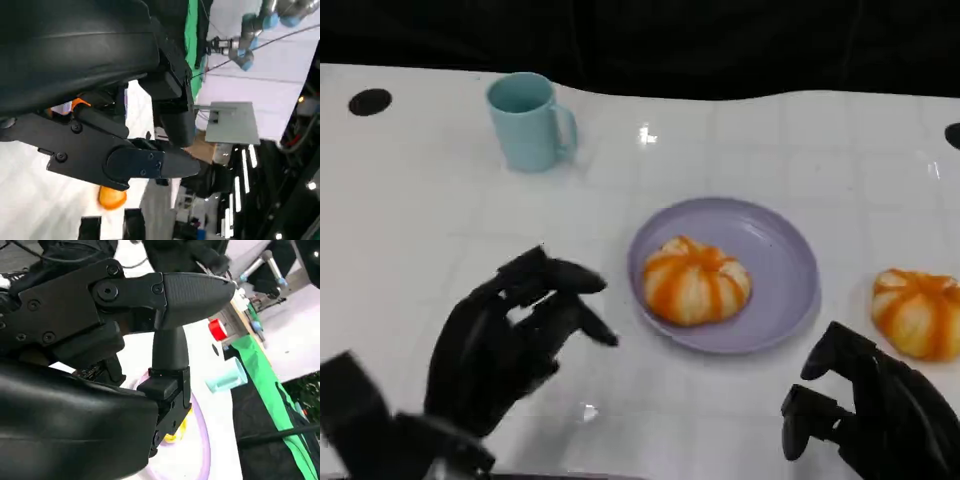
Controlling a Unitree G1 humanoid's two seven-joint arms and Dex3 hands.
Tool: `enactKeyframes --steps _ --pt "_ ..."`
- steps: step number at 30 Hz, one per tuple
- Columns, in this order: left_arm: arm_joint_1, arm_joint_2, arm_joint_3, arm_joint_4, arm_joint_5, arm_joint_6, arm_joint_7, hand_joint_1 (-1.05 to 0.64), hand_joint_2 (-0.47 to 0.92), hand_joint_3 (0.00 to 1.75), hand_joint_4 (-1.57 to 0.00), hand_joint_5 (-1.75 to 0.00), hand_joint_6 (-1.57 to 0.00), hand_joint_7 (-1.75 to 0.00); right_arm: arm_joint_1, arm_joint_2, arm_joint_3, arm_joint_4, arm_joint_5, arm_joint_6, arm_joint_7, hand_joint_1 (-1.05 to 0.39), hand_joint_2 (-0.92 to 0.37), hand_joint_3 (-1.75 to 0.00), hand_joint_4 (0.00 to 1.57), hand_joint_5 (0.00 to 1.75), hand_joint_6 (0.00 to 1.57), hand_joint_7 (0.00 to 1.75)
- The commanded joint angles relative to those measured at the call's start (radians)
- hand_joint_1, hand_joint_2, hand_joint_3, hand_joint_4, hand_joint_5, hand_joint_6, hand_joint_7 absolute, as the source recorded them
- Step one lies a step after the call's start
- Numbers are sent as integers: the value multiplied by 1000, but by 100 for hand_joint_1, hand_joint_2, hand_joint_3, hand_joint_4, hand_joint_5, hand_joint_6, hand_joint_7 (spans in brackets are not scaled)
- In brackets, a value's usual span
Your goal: Grasp the bread from the table and place it into the plate.
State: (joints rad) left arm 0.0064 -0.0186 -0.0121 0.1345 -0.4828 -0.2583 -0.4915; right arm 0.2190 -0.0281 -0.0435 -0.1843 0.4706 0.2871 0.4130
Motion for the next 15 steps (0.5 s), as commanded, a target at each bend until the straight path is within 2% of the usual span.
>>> enactKeyframes --steps 1,7,15 --pt "109 -25 16 -113 -64 49 -1 -62 92 40 -72 -174 -53 -164 10 -13 -7 -20 11 2 0 -56 -92 -46 78 175 49 175" --pt "210 -63 17 -201 -115 125 14 -56 92 38 -78 -175 -52 -174 9 -10 -4 -20 7 1 -5 -57 -91 -47 81 175 52 175" --pt "264 -94 38 -204 -152 191 8 -54 92 42 -80 -175 -53 -175 13 -16 -13 -21 21 3 5 -55 -92 -48 78 175 50 173"
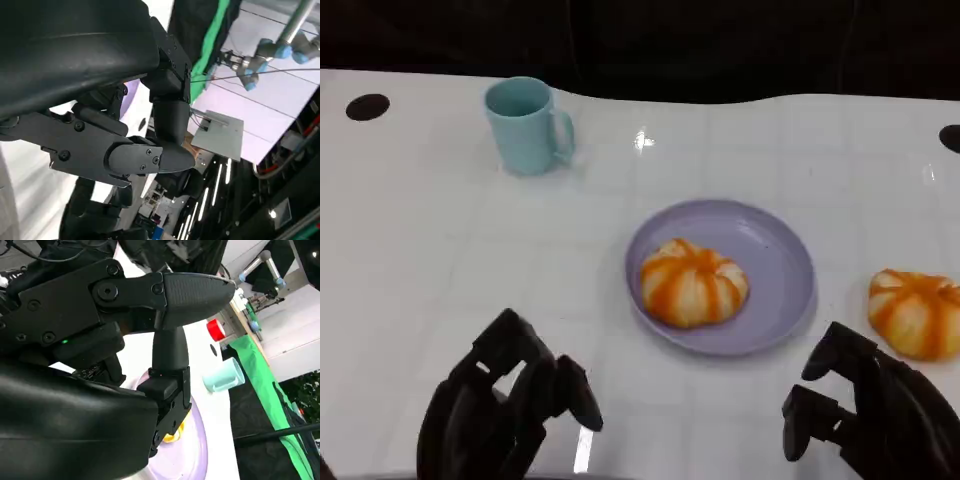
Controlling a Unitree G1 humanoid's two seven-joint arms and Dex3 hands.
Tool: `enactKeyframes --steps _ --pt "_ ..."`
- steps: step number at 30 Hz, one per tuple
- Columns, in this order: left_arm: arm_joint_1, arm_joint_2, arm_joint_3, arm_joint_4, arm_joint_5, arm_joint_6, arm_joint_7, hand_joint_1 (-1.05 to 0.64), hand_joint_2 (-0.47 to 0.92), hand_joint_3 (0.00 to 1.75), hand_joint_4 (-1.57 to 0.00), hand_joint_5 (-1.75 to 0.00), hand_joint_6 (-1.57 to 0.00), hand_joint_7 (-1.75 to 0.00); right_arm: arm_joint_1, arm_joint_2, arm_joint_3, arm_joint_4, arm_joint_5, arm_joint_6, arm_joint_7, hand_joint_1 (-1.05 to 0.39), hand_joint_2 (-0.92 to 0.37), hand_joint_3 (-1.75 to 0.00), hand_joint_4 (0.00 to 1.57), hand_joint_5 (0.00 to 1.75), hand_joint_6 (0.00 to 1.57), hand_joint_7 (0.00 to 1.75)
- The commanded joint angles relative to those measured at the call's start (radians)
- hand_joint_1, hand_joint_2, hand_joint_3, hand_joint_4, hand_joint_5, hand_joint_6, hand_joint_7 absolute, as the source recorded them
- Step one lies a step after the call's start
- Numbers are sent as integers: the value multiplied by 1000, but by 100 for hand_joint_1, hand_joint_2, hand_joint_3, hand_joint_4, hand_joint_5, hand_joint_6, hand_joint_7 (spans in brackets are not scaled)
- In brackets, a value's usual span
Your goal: Grasp the bread from the table and place it into the plate.
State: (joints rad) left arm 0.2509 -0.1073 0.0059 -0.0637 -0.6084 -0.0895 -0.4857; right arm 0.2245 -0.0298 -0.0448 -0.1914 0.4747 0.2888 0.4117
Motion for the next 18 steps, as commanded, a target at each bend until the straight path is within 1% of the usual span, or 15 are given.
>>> enactKeyframes --steps 1,8,14,18 --pt "22 -9 23 -4 -28 26 2 -54 92 42 -79 -175 -53 -175 8 -15 -13 -14 17 1 6 -55 -92 -48 78 175 50 173" --pt "17 -21 31 20 -13 18 -8 -54 92 40 -78 -175 -53 -175 7 -24 -18 -8 32 3 7 -56 -91 -46 79 175 50 173" --pt "20 -15 36 13 -16 36 -7 -53 92 38 -78 -175 -52 -175 10 -27 -14 -12 25 1 1 -55 -92 -46 79 175 51 174" --pt "18 -14 38 23 -3 19 -14 -53 92 37 -79 -175 -52 -175 12 -28 -14 -14 23 6 -4 -55 -92 -46 78 175 50 174"
